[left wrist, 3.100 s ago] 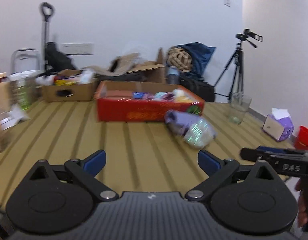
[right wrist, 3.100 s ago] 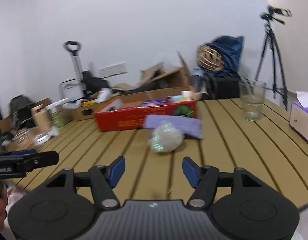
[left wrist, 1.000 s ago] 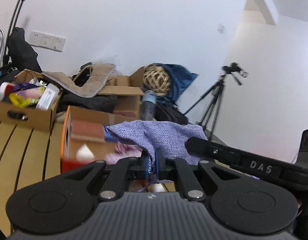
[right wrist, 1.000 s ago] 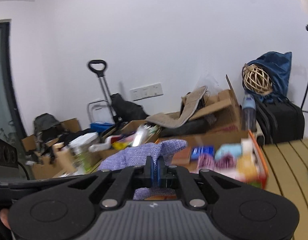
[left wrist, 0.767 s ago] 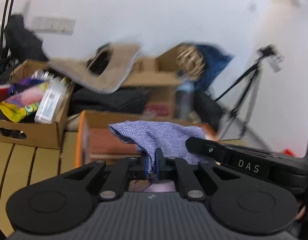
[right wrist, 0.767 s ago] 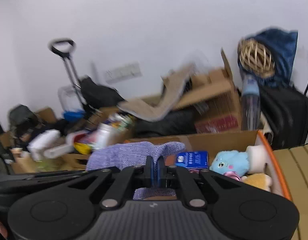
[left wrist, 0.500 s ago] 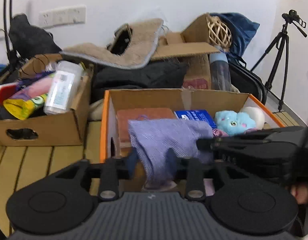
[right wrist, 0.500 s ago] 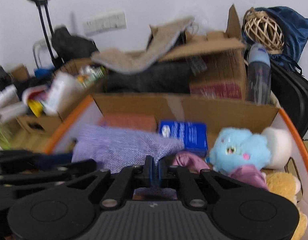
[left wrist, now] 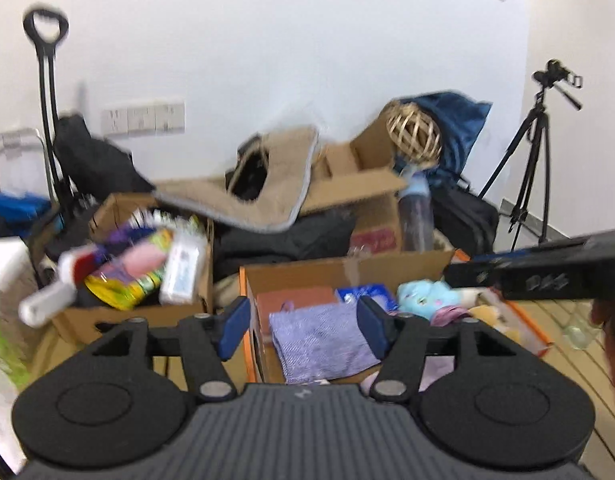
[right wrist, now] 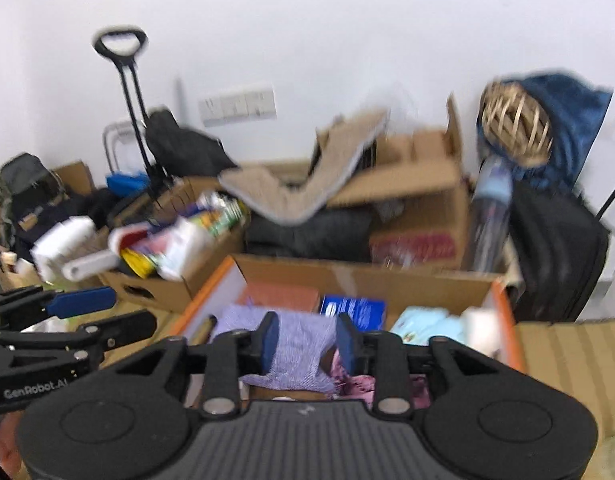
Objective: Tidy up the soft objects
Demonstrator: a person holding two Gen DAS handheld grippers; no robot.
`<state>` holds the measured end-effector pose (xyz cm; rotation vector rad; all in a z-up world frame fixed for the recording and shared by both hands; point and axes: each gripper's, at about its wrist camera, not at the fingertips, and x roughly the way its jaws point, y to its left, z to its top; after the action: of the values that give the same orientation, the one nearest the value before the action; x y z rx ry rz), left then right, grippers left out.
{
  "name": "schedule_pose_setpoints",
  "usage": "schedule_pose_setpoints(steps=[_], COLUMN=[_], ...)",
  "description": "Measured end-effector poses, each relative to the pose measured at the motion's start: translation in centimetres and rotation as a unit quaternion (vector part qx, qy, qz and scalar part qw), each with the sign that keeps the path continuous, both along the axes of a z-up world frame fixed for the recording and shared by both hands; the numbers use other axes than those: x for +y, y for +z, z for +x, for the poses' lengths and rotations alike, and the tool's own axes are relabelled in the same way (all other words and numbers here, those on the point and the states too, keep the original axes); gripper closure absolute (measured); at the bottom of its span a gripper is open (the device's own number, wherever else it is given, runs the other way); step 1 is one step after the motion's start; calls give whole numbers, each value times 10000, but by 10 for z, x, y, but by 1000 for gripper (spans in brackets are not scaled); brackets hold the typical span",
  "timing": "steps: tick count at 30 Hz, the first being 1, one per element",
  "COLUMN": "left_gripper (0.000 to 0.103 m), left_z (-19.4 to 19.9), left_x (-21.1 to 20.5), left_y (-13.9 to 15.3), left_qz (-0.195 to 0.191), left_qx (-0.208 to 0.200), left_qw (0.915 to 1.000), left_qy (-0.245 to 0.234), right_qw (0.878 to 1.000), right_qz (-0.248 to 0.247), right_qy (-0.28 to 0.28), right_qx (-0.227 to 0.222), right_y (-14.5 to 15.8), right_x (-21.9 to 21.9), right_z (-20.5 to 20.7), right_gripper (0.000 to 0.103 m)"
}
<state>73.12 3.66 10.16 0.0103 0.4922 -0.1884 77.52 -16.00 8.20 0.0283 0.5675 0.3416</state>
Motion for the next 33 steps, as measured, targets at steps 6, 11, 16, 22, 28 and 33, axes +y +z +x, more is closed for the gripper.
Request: schedule_pose_setpoints(steps=[6,11,16,22,28,33], left_gripper=[30,24,17,17,17,17], left_z=[-74,-170,-271,-347,-335,-301], left_x=[-9,-20,-33,-43,-52,-57], left_y=[39,28,-18,-86,-95,-100], left_qz=[-148,-236,-359,-342,-179,-12], left_qx=[-226,-723,-912,-335,-237,-239], left_qw=[9996,9971,9949,9982,9992,9997], left_qy=[-101,38,229,366,255,53], right_qw=[9985,9948,9899,9920,9952,9945], right_qz=[19,13,-209,-221,-170,-399], right_qy=[-11,315,521,134,105,-73], right_qx=[-542,-964,-1304,-1234,-954,-962], right_y=[55,53,0,-83,-110,-118], right_x=[-40,-62,-79,-97,-106,-96], right_z=[-80,-167,-266,-367,-380,-326], right_gripper=[60,50,41,31,31,32])
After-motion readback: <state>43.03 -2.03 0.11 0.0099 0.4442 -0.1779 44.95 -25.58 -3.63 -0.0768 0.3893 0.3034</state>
